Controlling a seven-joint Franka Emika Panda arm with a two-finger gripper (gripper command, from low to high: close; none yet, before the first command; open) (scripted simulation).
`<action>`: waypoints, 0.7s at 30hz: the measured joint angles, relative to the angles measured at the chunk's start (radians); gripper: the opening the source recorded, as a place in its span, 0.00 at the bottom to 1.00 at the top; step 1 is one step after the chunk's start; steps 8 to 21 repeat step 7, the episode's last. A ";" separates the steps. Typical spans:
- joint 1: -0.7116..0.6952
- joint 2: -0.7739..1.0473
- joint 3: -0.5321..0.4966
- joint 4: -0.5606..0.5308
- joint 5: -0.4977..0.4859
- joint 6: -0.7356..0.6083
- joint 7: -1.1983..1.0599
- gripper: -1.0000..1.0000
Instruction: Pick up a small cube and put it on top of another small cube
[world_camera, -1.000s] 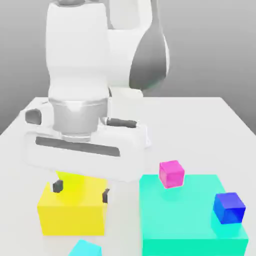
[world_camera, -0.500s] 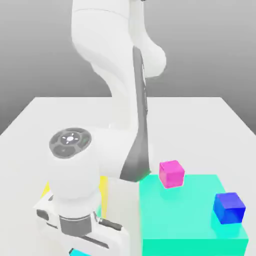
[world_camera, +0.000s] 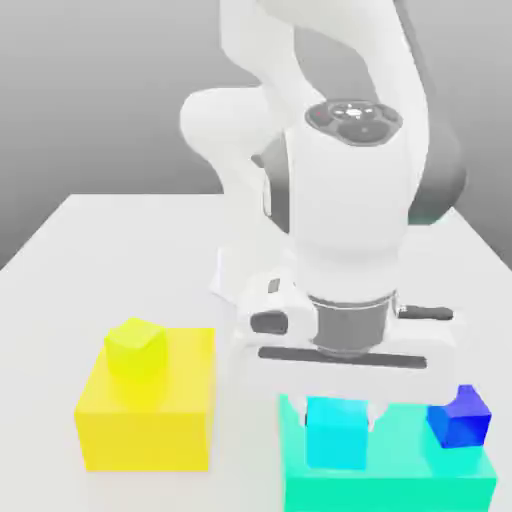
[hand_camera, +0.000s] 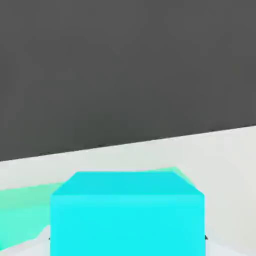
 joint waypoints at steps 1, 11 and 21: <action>0.055 -0.013 0.027 -0.002 -0.012 -0.013 0.019 0.00; 0.087 0.039 0.033 -0.024 -0.045 0.058 0.055 1.00; 0.087 0.039 0.033 -0.024 -0.045 0.058 0.055 1.00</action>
